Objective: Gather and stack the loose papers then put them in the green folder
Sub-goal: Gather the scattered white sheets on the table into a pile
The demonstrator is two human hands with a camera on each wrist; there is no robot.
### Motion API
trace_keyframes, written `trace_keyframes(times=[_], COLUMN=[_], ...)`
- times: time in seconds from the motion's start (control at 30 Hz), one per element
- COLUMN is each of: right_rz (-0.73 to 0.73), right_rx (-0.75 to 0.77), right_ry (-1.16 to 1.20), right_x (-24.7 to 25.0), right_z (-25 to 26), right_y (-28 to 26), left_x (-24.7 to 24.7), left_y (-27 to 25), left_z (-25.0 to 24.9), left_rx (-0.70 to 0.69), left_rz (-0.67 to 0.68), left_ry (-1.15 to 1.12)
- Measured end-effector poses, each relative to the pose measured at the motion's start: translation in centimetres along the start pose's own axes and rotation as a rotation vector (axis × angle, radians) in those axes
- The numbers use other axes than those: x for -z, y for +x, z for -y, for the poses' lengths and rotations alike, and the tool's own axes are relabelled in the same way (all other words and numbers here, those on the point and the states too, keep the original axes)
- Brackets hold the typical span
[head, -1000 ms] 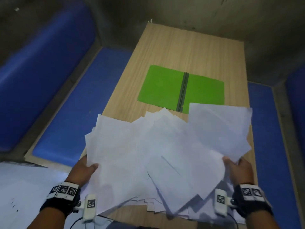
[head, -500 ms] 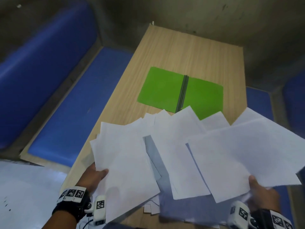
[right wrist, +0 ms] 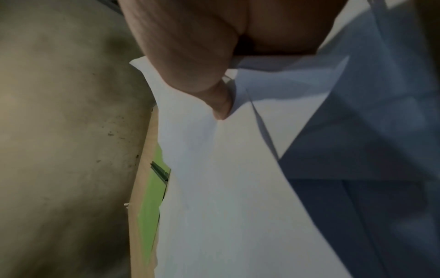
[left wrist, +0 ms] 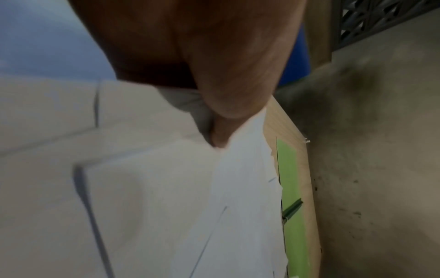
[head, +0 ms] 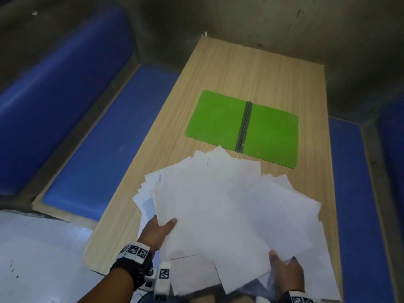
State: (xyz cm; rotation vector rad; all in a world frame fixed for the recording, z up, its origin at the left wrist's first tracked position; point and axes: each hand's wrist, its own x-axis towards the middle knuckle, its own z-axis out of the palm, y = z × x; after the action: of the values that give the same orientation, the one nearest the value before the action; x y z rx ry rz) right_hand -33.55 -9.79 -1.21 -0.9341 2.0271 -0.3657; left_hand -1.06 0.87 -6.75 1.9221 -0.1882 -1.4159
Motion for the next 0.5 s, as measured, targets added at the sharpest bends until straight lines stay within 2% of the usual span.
trace_keyframes(times=[0.07, 0.27, 0.4, 0.47, 0.5], right_rz=[-0.005, -0.149, -0.247, -0.205, -0.13], right_rx=[0.009, 0.045, 0.111, 0.177, 0.179], right_ry=[0.021, 0.054, 0.048, 0.128, 0.171], right_x=[0.3, 6.7, 12.0, 13.1, 13.1], right_z=[-0.1, 0.9, 3.8, 5.9, 6.4], right_y=[0.1, 4.9, 7.4, 7.0, 6.7], left_x=[0.1, 1.9, 2.8, 3.2, 3.5], left_y=[0.9, 1.7, 0.8, 0.8, 1.1], left_z=[0.3, 0.3, -0.4, -0.3, 0.1], left_rx=[-0.03, -0.062, -0.061, -0.051, -0.045], left_rz=[-0.093, -0.167, -0.116, -0.072, -0.057], left_ry=[0.088, 0.168, 0.218, 0.252, 0.261])
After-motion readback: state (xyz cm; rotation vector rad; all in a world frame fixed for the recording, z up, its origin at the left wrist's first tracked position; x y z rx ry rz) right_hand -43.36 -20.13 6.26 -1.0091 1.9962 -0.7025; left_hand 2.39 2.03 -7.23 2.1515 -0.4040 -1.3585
